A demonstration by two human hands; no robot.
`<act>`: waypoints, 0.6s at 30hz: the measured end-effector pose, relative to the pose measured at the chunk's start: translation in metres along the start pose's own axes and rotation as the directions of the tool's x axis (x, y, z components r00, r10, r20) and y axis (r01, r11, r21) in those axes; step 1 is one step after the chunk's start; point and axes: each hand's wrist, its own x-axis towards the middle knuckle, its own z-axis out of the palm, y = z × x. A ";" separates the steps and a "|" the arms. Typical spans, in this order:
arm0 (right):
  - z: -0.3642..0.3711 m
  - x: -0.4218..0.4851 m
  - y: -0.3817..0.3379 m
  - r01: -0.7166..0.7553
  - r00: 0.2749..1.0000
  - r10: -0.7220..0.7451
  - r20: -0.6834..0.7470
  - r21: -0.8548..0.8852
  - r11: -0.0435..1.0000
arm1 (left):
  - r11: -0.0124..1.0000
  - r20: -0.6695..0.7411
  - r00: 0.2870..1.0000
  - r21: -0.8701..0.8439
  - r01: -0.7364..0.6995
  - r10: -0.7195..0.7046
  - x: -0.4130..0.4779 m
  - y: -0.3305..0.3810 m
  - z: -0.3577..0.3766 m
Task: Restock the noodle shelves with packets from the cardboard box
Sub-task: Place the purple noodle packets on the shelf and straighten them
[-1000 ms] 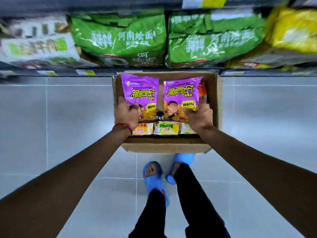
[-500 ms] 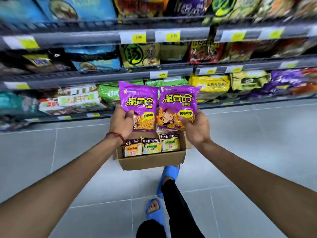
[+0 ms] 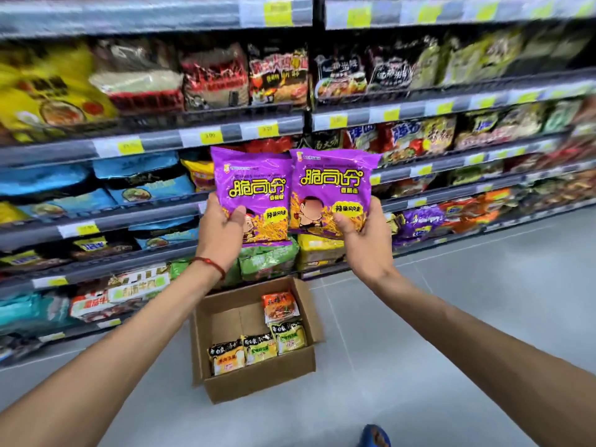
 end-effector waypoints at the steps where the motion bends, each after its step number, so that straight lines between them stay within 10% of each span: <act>1: -0.014 0.007 -0.006 0.016 1.000 -0.016 -0.014 0.006 1.000 | 1.000 0.006 1.000 -0.005 -0.007 0.007 0.001 0.015 0.009; 18: -0.320 0.175 -0.015 0.258 0.958 -0.258 -0.123 -0.013 0.966 | 0.925 -0.048 0.924 0.046 -0.378 0.380 0.013 0.255 0.283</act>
